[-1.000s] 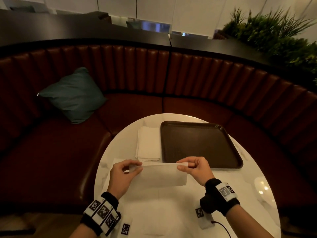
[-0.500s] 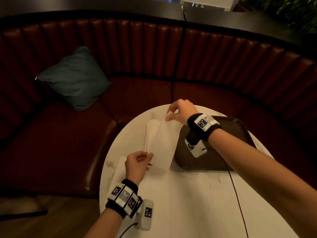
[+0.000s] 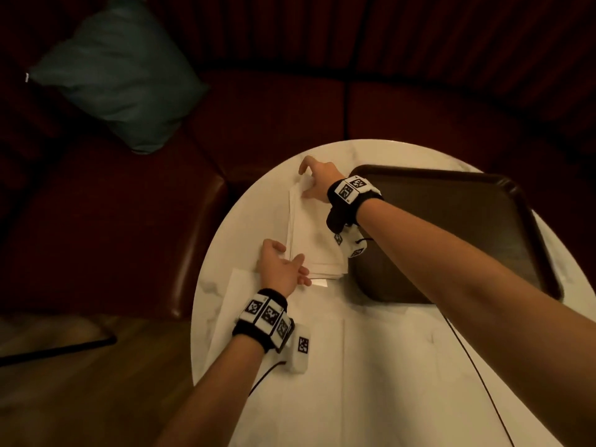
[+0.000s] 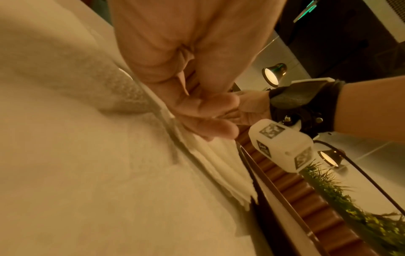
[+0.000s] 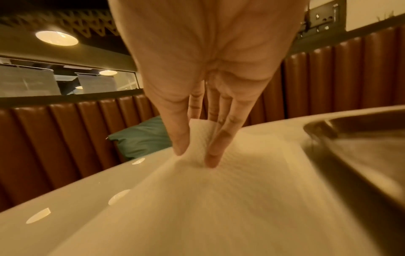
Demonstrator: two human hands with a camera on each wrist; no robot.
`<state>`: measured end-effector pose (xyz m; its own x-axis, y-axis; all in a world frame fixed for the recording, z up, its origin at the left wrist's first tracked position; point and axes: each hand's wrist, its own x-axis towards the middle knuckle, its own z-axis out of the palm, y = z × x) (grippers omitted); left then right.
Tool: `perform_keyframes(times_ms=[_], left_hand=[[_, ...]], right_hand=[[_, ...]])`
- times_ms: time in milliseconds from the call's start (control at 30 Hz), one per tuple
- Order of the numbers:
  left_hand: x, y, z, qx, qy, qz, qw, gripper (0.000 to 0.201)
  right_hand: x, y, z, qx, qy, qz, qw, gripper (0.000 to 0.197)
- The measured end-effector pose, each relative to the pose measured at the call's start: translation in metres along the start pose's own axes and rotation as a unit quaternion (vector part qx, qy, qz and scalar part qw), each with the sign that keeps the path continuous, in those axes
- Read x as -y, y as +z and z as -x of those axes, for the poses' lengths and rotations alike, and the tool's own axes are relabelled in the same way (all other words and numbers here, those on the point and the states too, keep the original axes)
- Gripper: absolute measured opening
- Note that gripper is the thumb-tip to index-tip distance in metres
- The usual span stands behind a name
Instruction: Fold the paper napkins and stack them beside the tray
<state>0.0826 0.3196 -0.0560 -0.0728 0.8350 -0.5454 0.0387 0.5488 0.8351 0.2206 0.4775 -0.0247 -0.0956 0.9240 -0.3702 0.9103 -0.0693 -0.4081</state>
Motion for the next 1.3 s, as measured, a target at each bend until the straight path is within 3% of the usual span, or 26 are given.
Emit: perform_keyframes(times_ms=[200,333,433,500,600,700,867,1000,1133,1300], left_hand=[[-0.002,0.002,-0.002,-0.001,0.002,-0.045,0.999,0.032],[-0.005,-0.002,0.010,-0.004,0.038,-0.079,0.996,0.029],[0.001,-0.014,0.037,0.007,0.093,-0.135,0.986,0.021],[0.012,-0.021,0.060,0.032,0.131,-0.238,0.962,0.012],[0.033,-0.018,0.091,0.120,0.163,-0.413,0.888,0.007],[0.048,-0.010,0.118,0.193,0.169,-0.483,0.837,0.009],[0.072,0.003,0.168,0.273,0.198,-0.497,0.800,0.011],[0.103,0.031,0.199,0.309,0.231,-0.526,0.758,0.026],[0.123,0.060,0.215,0.260,0.258,-0.582,0.726,0.048],[0.133,0.080,0.222,0.200,0.255,-0.600,0.731,0.053]], right_hand=[[-0.009,0.002,0.014,-0.013,-0.044,-0.048,0.998,0.070],[-0.013,-0.023,0.064,-0.076,-0.072,-0.101,0.989,0.062],[-0.022,-0.038,0.125,-0.063,-0.073,-0.080,0.992,0.051],[-0.030,-0.038,0.173,0.002,-0.057,-0.066,0.996,0.044],[-0.046,-0.017,0.243,0.123,-0.022,-0.074,0.989,0.037],[-0.068,0.014,0.299,0.200,0.034,-0.087,0.975,0.038],[-0.120,0.060,0.381,0.180,0.119,0.004,0.976,0.036],[-0.143,0.094,0.434,0.176,0.163,0.030,0.970,0.037],[-0.150,0.120,0.470,0.122,0.175,0.032,0.976,0.044],[-0.163,0.145,0.490,0.032,0.147,-0.041,0.988,0.050]])
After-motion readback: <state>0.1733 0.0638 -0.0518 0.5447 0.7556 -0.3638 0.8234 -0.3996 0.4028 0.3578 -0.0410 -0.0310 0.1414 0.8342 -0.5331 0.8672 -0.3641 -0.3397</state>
